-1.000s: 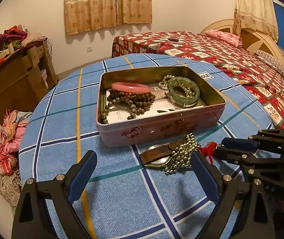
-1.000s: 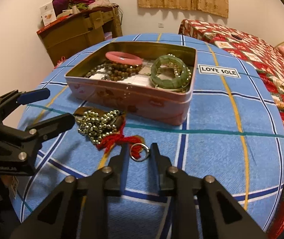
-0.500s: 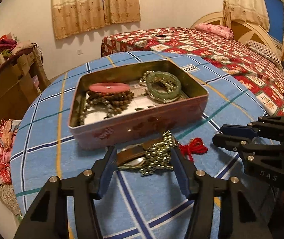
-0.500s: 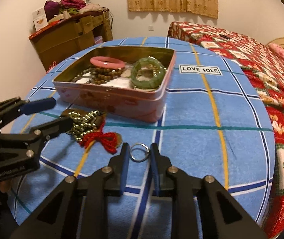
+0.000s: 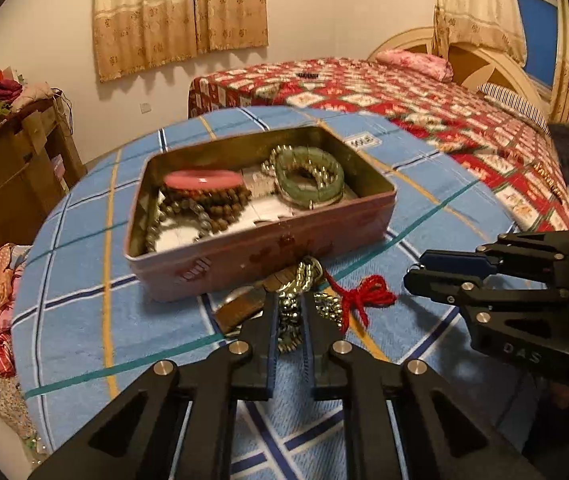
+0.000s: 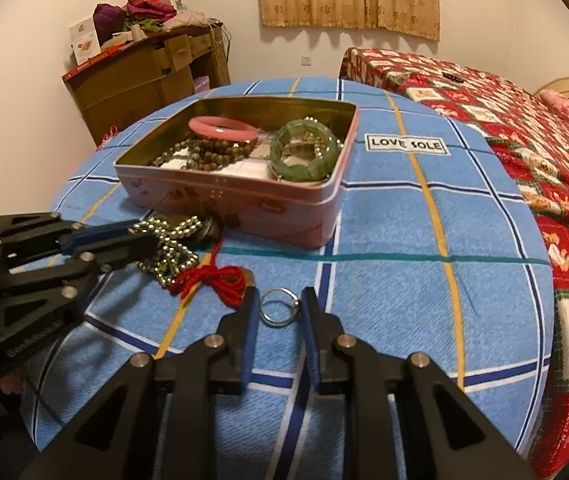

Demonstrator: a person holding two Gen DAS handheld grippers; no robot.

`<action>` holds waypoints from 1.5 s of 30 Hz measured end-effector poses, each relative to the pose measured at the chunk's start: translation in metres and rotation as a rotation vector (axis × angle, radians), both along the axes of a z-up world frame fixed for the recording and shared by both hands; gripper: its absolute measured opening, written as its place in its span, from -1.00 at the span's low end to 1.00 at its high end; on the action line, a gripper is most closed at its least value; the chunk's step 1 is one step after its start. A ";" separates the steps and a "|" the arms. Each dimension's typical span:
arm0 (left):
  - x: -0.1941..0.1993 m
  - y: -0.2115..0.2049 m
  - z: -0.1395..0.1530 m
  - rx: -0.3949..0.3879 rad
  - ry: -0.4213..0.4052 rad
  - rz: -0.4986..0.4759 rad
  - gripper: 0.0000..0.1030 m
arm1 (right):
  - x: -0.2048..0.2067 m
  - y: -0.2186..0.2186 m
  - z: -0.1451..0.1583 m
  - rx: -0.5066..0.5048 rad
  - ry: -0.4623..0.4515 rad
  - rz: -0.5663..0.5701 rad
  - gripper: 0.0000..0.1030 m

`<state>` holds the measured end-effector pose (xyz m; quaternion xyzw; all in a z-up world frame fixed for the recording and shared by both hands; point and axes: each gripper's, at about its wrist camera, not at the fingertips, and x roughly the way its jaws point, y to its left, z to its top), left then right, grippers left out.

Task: Organize jewelry
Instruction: 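Lift the gold beads and silver ring and carry both over the tin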

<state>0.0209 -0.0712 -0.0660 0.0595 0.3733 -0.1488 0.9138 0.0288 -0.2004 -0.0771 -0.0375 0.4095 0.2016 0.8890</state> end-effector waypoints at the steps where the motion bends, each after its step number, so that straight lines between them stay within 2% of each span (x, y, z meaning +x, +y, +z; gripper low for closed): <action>1: -0.002 0.003 0.005 -0.008 -0.009 0.004 -0.82 | 0.000 0.000 0.001 0.002 -0.002 0.000 -0.54; 12: -0.013 0.021 0.049 -0.060 -0.093 0.020 -0.82 | -0.002 0.004 0.017 0.011 -0.036 0.011 -0.54; 38: 0.024 0.051 0.088 -0.062 -0.173 0.083 -0.82 | 0.029 0.012 0.062 0.007 -0.144 0.040 -0.54; 45: 0.042 0.051 0.090 -0.067 -0.167 0.080 -0.82 | 0.043 0.016 0.072 0.008 -0.166 0.043 -0.54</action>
